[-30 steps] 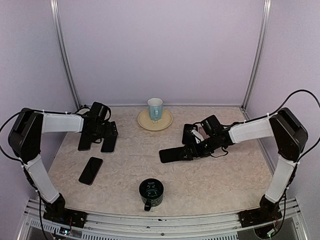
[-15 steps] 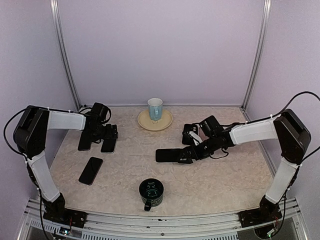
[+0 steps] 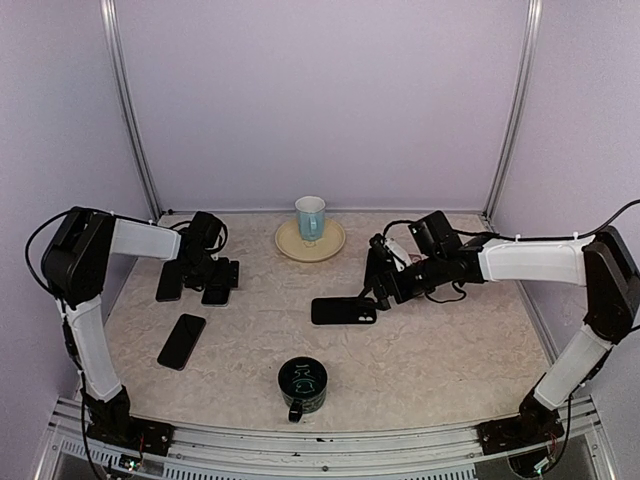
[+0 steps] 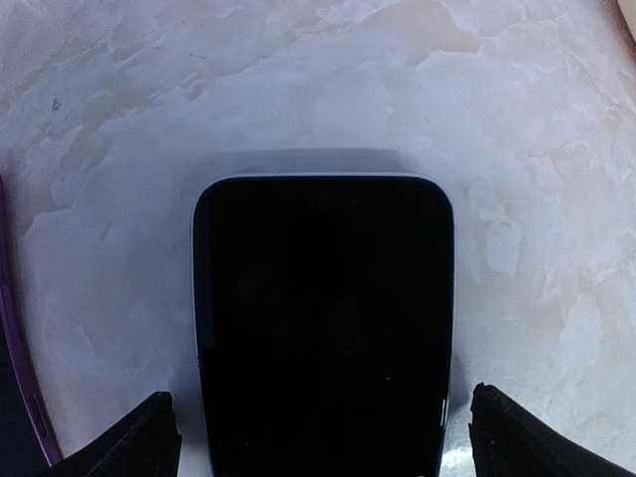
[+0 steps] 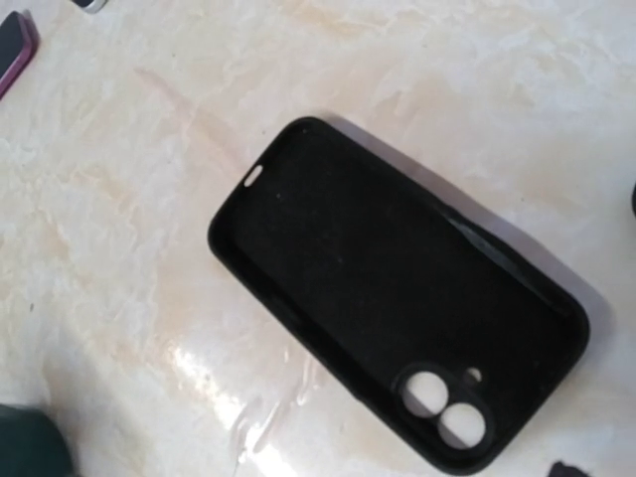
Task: Put the phone into the phone case
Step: Pick up the phone from the center of the board.
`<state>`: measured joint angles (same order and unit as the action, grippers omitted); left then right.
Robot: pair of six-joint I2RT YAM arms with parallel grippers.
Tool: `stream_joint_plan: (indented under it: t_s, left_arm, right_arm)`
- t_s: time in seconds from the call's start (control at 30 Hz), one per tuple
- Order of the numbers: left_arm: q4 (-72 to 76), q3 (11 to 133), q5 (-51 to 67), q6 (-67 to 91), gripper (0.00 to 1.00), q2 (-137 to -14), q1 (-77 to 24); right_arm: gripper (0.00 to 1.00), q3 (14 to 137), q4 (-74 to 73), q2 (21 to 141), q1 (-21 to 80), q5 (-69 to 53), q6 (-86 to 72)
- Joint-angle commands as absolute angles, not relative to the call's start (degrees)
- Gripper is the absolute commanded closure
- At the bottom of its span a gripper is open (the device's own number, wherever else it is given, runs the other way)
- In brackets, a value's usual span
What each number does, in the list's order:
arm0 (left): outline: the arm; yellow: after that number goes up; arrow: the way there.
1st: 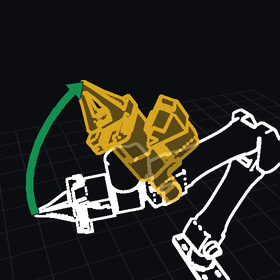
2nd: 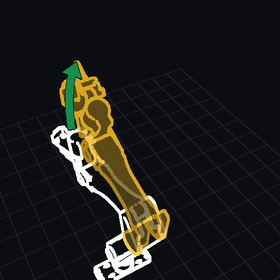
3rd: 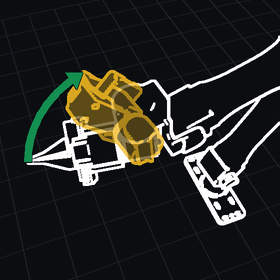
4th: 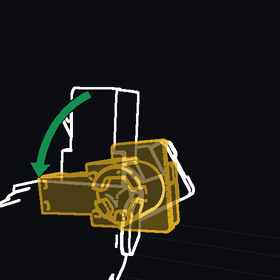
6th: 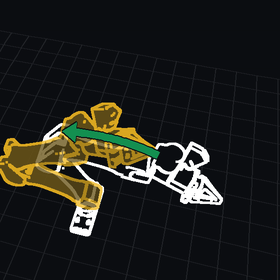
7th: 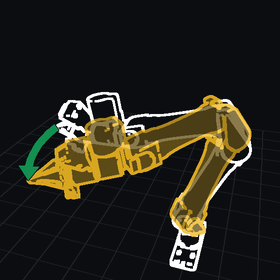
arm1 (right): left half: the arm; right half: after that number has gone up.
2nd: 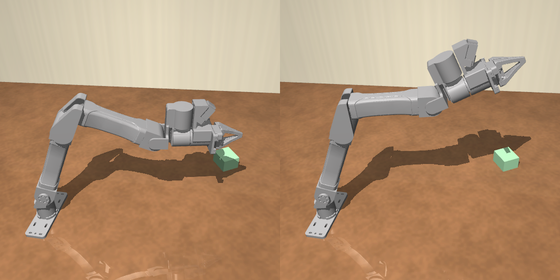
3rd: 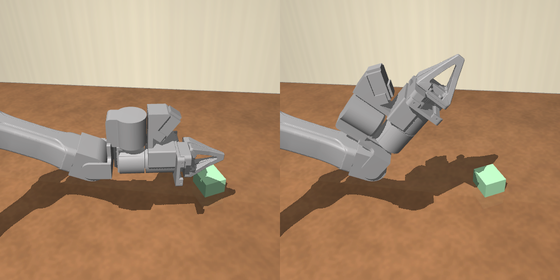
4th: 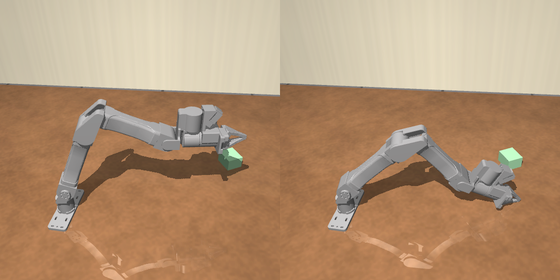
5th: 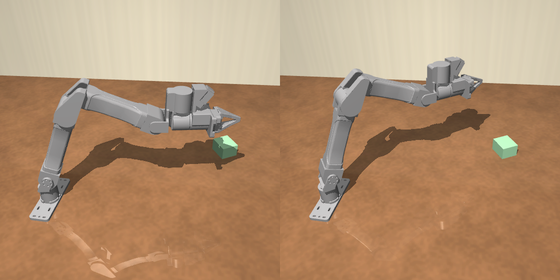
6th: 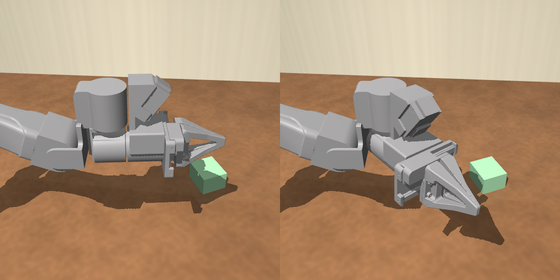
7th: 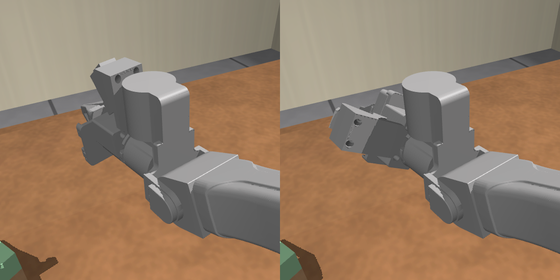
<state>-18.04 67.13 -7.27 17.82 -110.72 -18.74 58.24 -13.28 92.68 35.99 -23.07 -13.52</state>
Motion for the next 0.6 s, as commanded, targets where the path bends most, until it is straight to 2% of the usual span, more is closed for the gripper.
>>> stream_joint_plan:
  t_s: [0.0,0.3,0.57]
  left_arm:
    - [-20.03,68.00,-6.51,16.99,0.01,-112.61,-18.38]
    - [-21.05,67.76,-5.05,17.18,0.05,-113.55,-18.51]
    - [-22.40,68.28,-4.87,17.60,0.18,-114.96,-19.02]
  right_arm:
    - [0.00,57.88,-14.24,91.15,35.86,-22.23,-12.66]
    - [0.00,58.08,-14.31,90.48,35.86,-22.13,-12.66]
    - [0.00,58.69,-14.04,90.06,35.86,-23.38,-12.66]
